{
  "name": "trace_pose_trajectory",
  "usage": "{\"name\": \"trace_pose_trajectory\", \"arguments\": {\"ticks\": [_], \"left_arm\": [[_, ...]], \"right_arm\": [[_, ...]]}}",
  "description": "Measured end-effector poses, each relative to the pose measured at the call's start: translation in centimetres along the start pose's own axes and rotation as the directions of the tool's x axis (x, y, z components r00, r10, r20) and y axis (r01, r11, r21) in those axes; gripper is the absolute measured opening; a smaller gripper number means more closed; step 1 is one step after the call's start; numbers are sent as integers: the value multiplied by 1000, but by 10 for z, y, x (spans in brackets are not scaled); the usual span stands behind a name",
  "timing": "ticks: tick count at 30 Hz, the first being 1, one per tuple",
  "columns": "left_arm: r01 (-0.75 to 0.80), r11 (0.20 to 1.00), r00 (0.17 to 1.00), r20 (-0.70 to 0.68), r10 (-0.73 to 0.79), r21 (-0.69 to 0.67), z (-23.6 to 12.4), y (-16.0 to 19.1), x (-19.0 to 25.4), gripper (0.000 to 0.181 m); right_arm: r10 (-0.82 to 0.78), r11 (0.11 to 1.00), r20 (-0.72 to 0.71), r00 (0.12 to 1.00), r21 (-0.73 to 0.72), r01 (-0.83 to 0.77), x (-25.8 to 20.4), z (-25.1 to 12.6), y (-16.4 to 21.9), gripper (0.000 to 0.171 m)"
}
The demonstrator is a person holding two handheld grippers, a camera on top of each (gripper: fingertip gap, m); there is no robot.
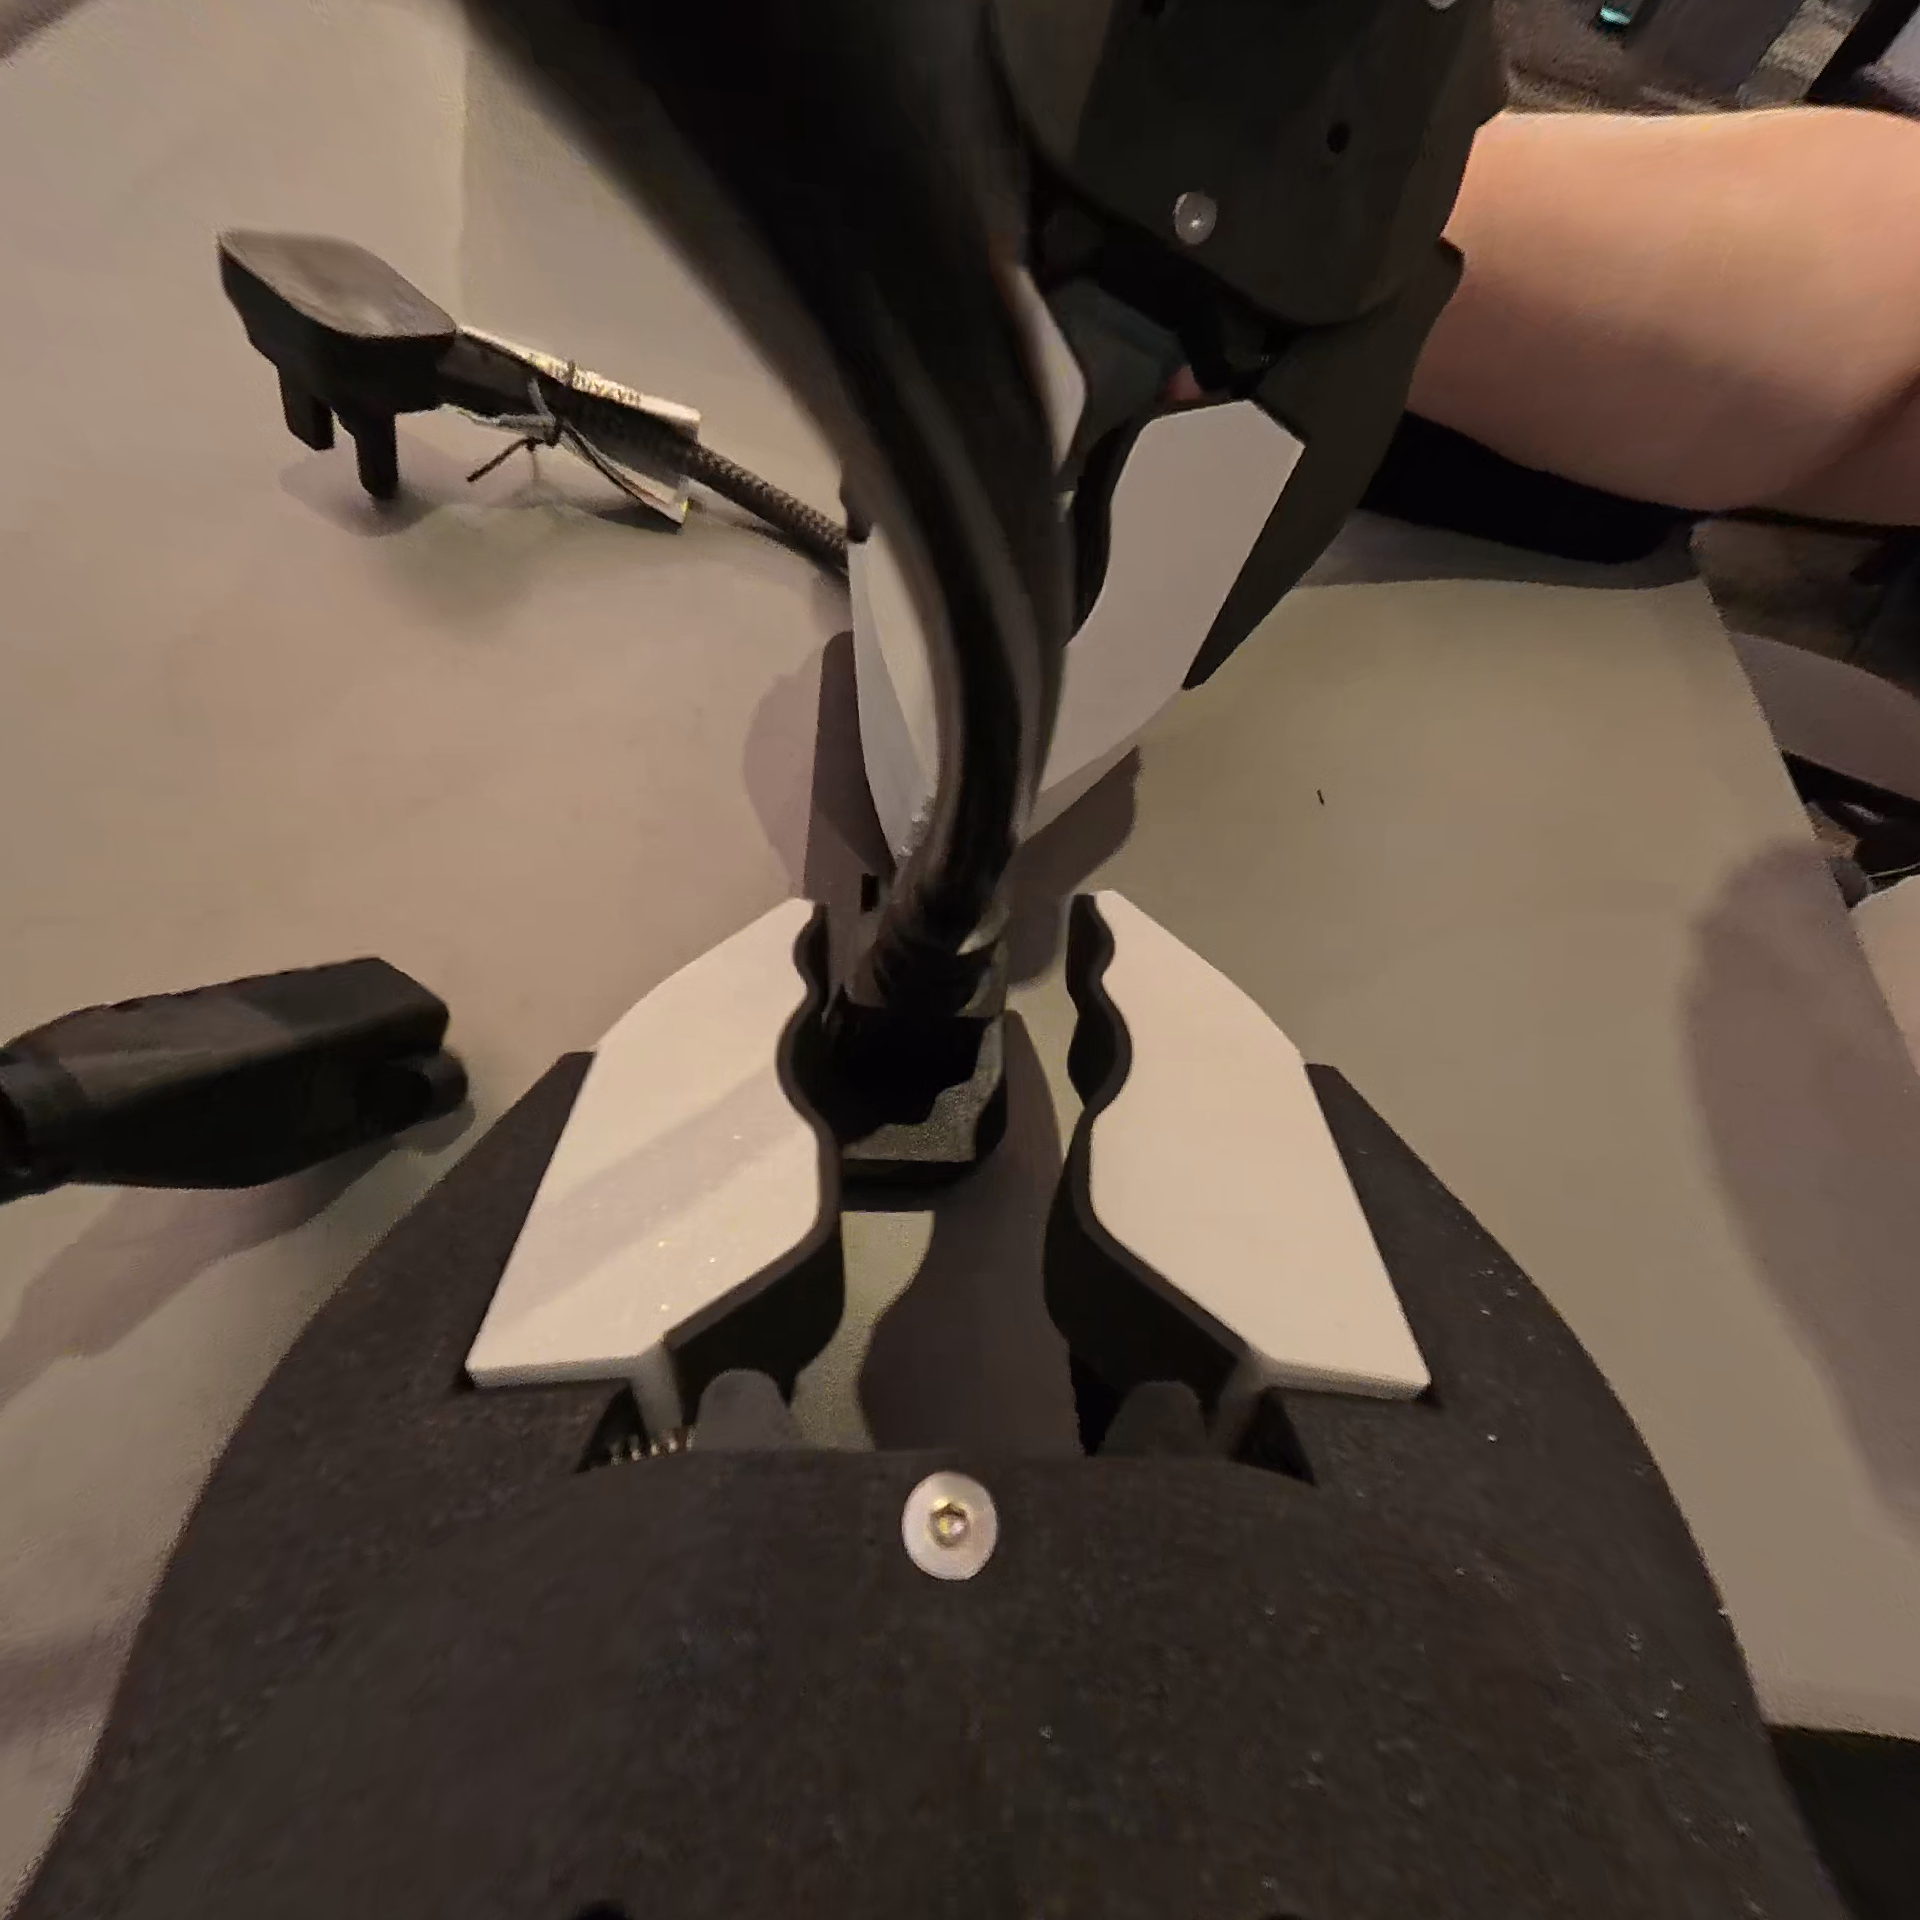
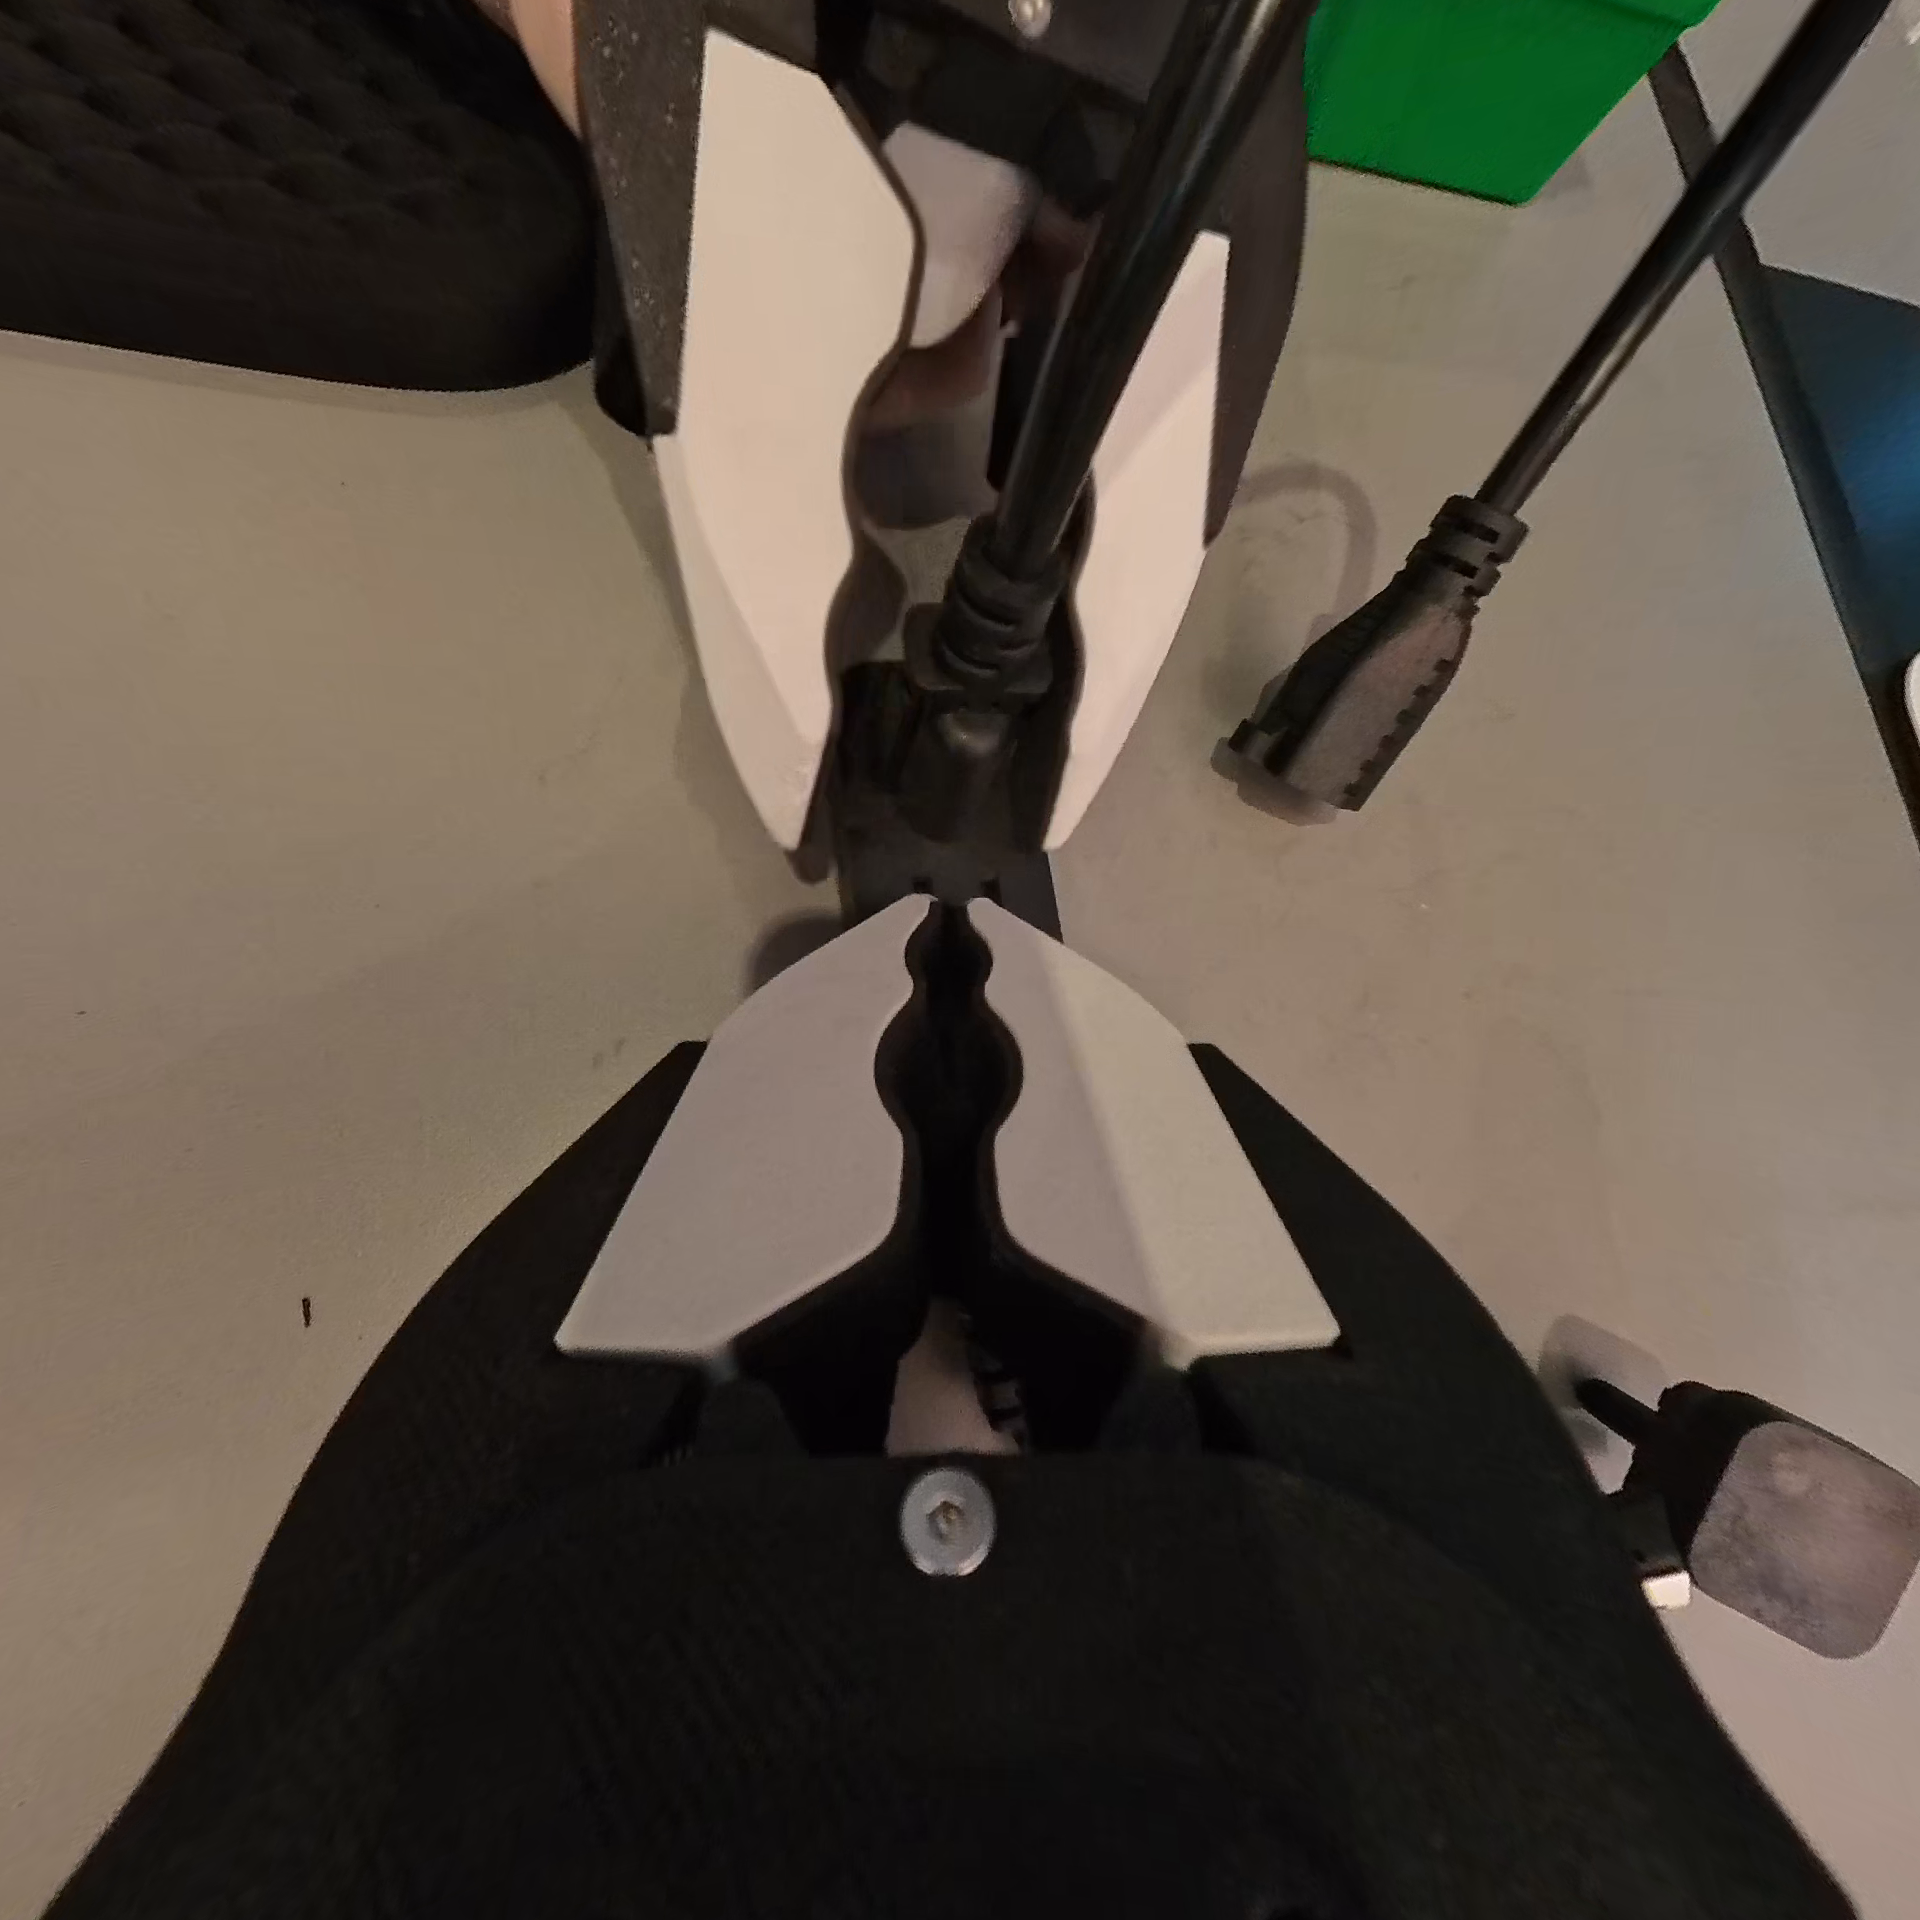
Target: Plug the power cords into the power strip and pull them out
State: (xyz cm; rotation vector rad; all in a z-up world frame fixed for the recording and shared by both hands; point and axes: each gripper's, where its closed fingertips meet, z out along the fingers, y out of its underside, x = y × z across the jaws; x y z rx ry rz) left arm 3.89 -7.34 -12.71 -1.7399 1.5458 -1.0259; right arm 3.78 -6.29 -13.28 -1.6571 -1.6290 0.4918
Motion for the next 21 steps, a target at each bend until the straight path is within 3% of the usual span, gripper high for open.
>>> {"name": "trace_pose_trajectory", "arguments": {"ticks": [4, 21], "left_arm": [[-55, 998, 994, 97, 56, -14, 1, -1, -8, 25], [-112, 990, 979, 159, 125, -88, -1, 0, -9, 23]], "right_arm": [[0, 1000, -1, 1000, 0, 0, 0, 0, 0, 3], [7, 1000, -2, 1000, -3, -7, -1, 0, 0, 4]]}}
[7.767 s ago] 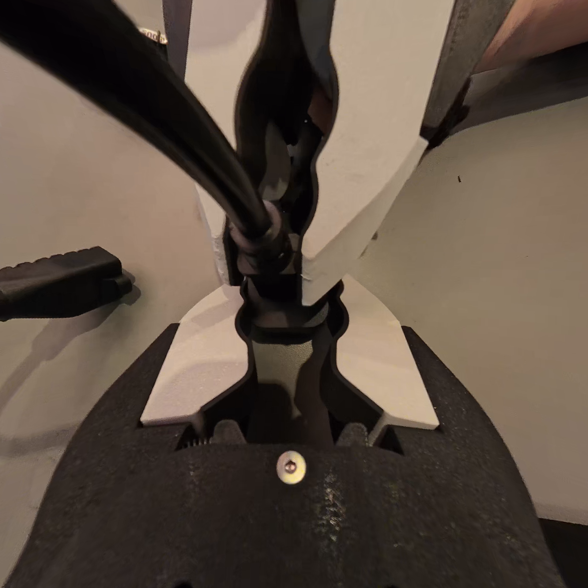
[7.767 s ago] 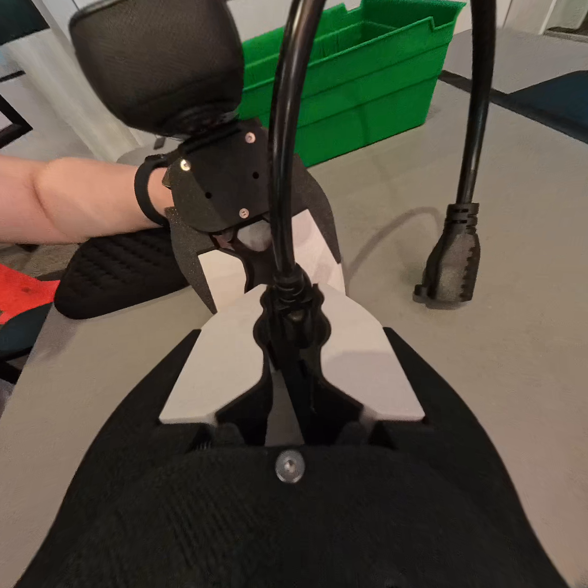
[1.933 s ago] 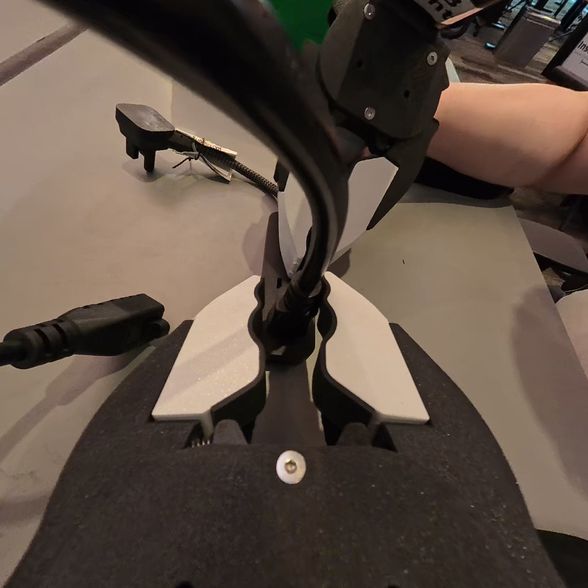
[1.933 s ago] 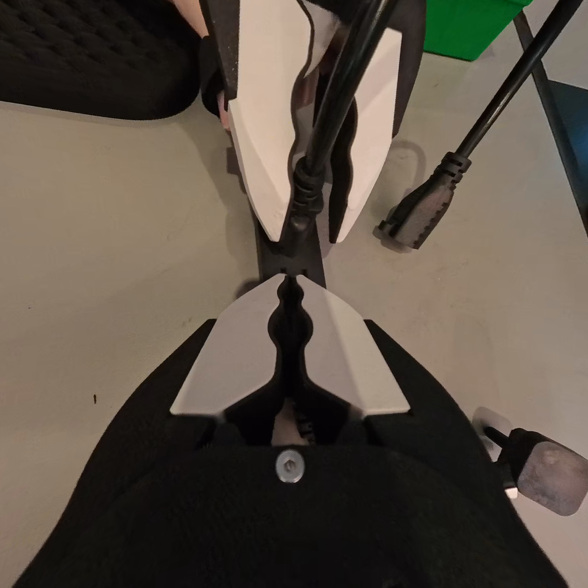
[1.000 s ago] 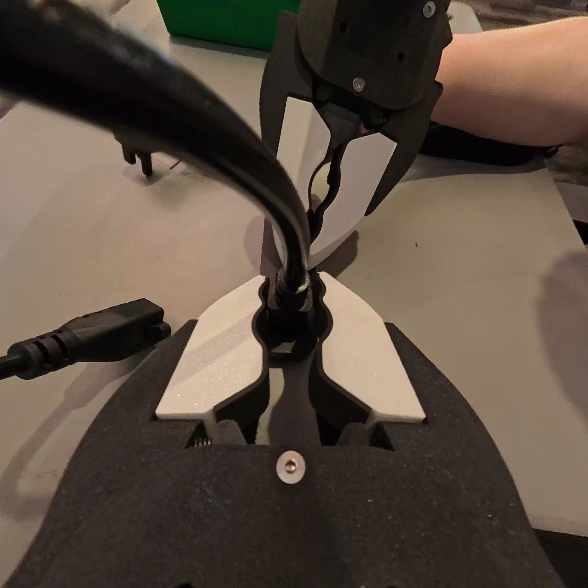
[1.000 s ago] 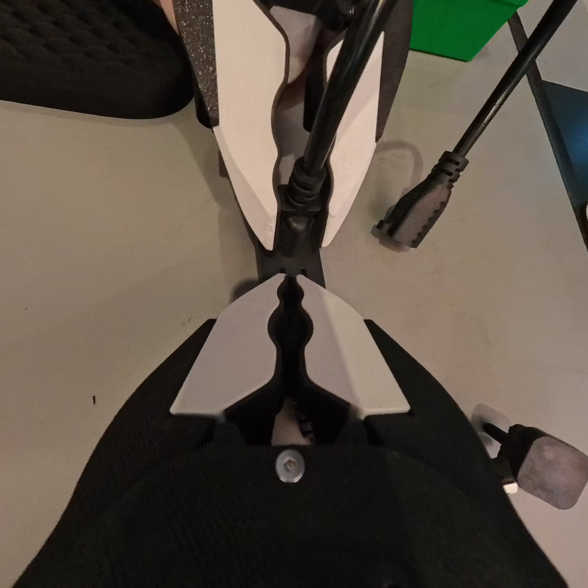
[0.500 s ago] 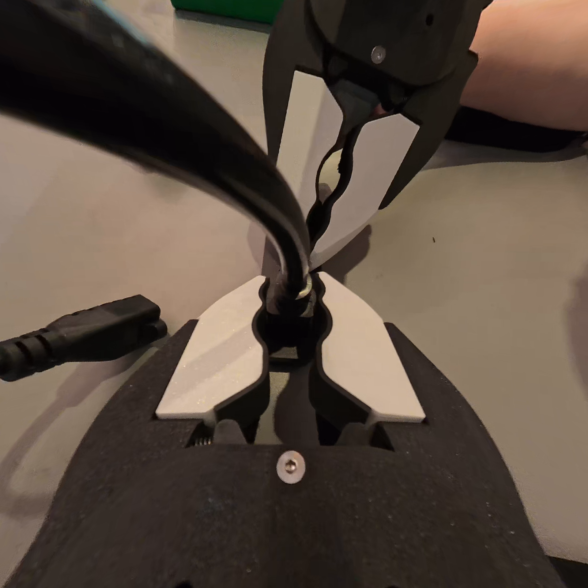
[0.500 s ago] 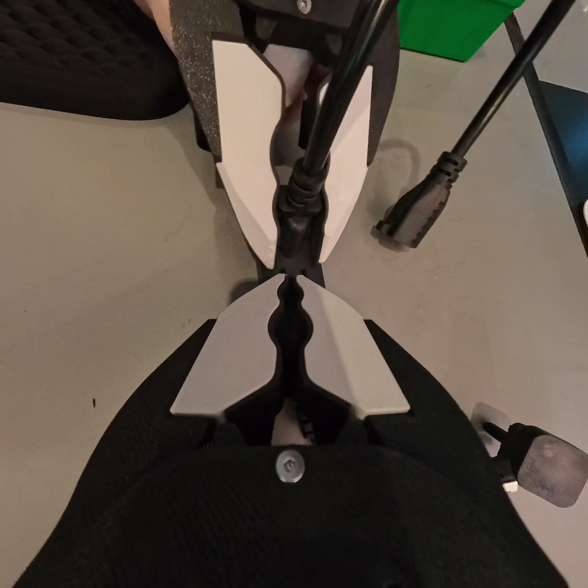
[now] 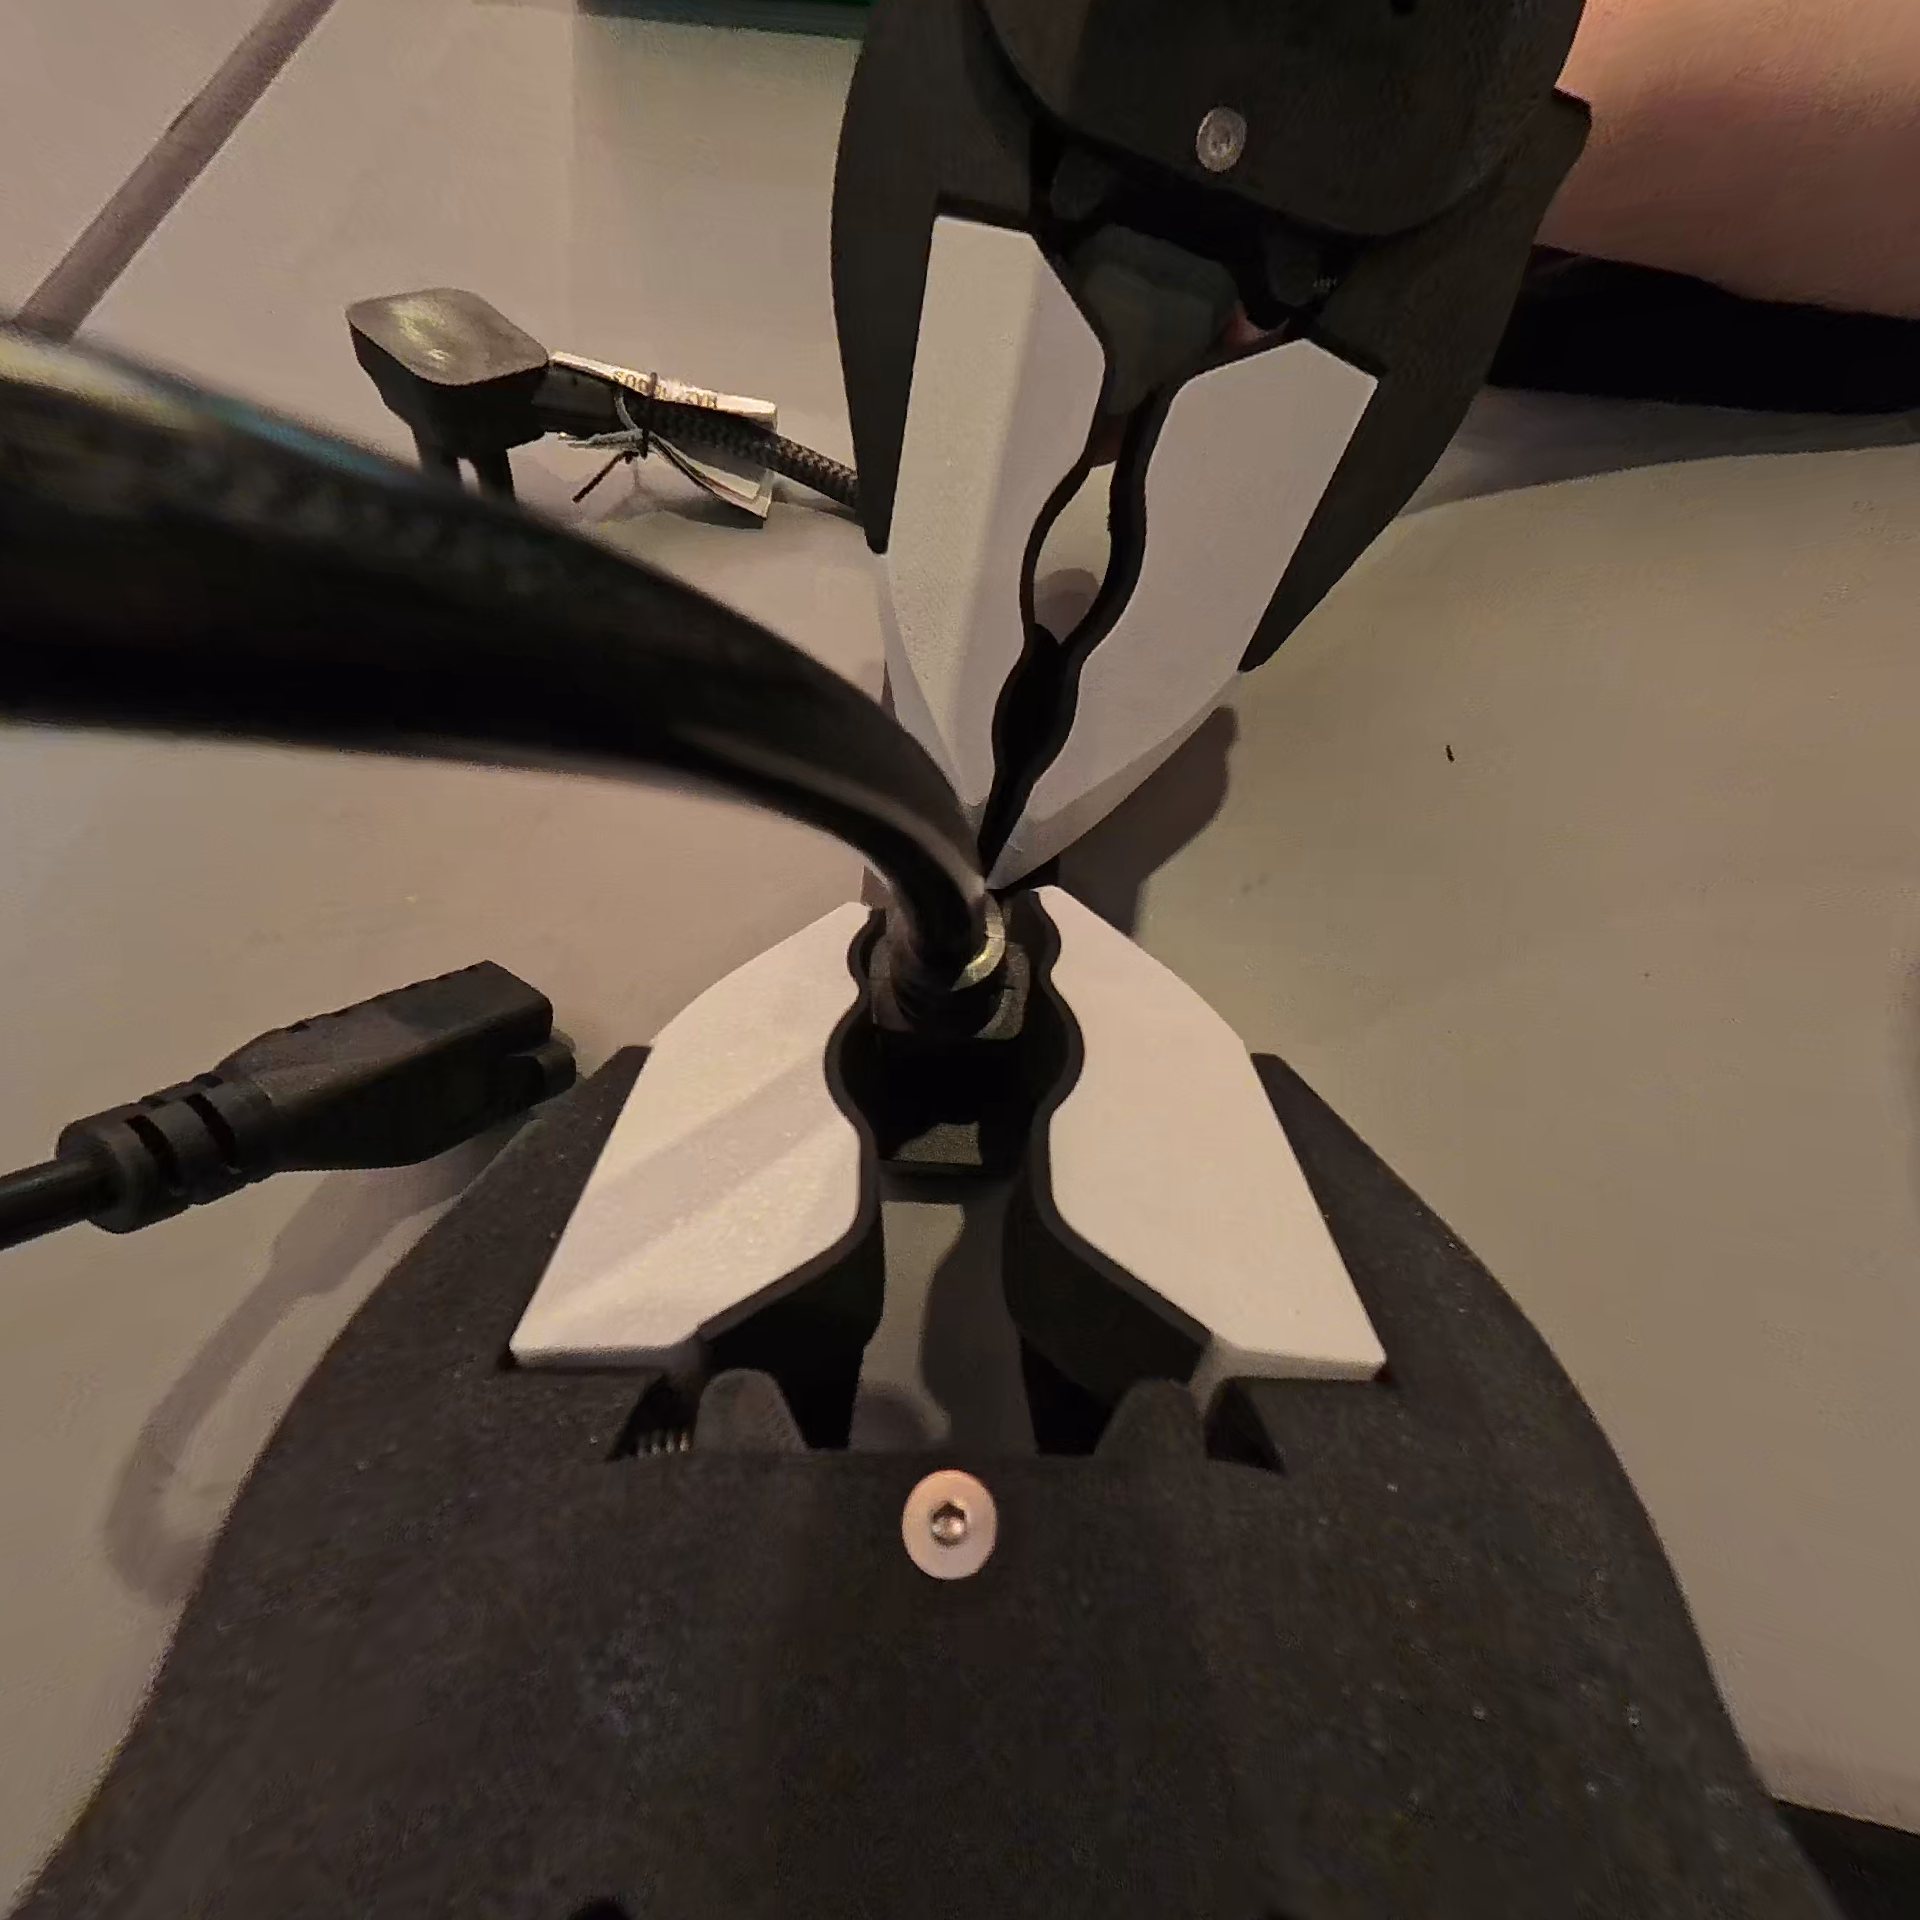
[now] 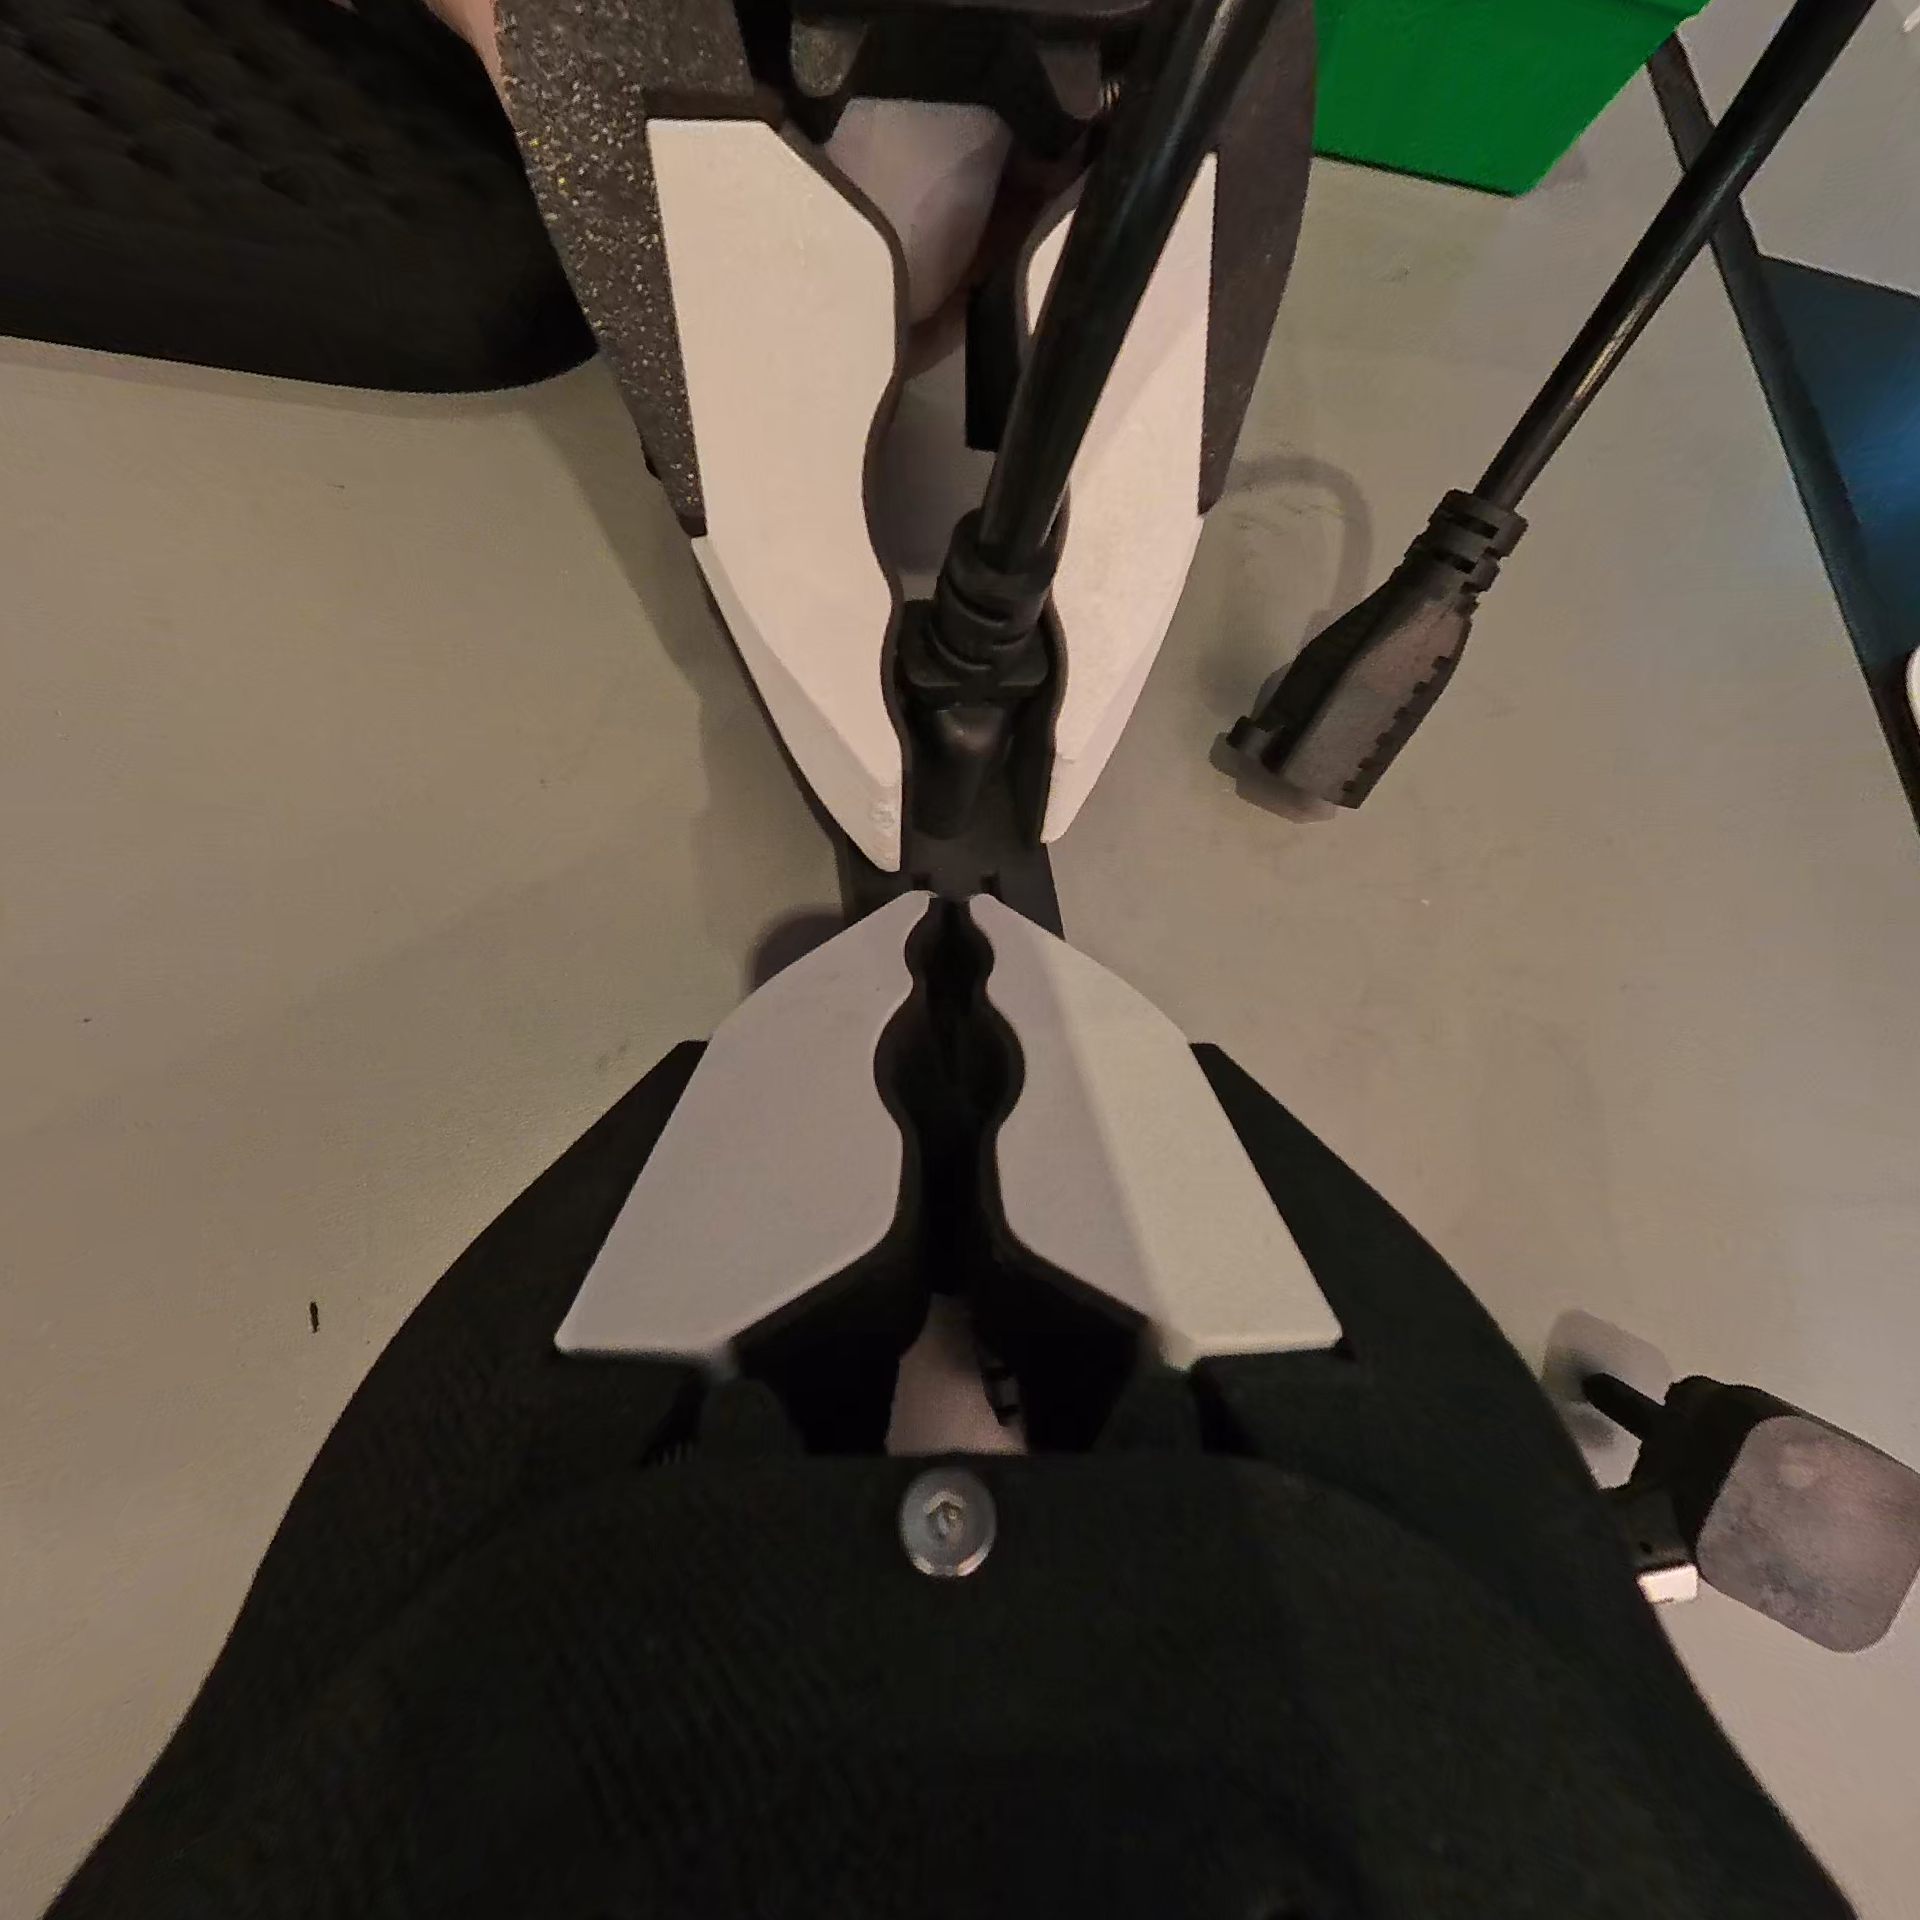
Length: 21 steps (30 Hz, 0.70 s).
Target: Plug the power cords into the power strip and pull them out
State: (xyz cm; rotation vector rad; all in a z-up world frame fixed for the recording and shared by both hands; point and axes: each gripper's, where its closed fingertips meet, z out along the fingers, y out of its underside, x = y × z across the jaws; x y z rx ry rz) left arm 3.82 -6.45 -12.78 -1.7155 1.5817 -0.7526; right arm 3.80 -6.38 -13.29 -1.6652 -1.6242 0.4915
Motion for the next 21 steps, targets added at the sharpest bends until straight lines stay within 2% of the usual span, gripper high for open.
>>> {"name": "trace_pose_trajectory", "arguments": {"ticks": [3, 7, 11, 15, 19, 21], "left_arm": [[1, 1000, 1000, 8, -1, -7, 0, -1, 1, 23], [-145, 988, 985, 87, 150, -61, -1, -1, 1, 22], [-133, 990, 988, 73, 136, -49, -1, -2, 2, 21], [31, 999, 999, -10, -31, 9, -2, -3, -2, 21], [210, 977, 973, -111, -204, 46, -3, -6, -2, 22], [246, 968, 961, -143, -236, 55, -3, -7, -2, 22]], "right_arm": [[15, 1000, 9, 1000, -1, -15, 0, -1, 0, 4], [5, 1000, 25, 1000, -17, -4, -3, 0, 1, 5], [0, 1000, 27, 1000, -15, 1, -4, 0, 1, 5], [2, 1000, 8, 1000, -21, -2, -1, 2, 0, 5], [1, 1000, 4, 1000, -22, -1, 1, 3, 0, 5], [-1, 1000, 3, 1000, -20, 2, 1, 3, -1, 5]]}}
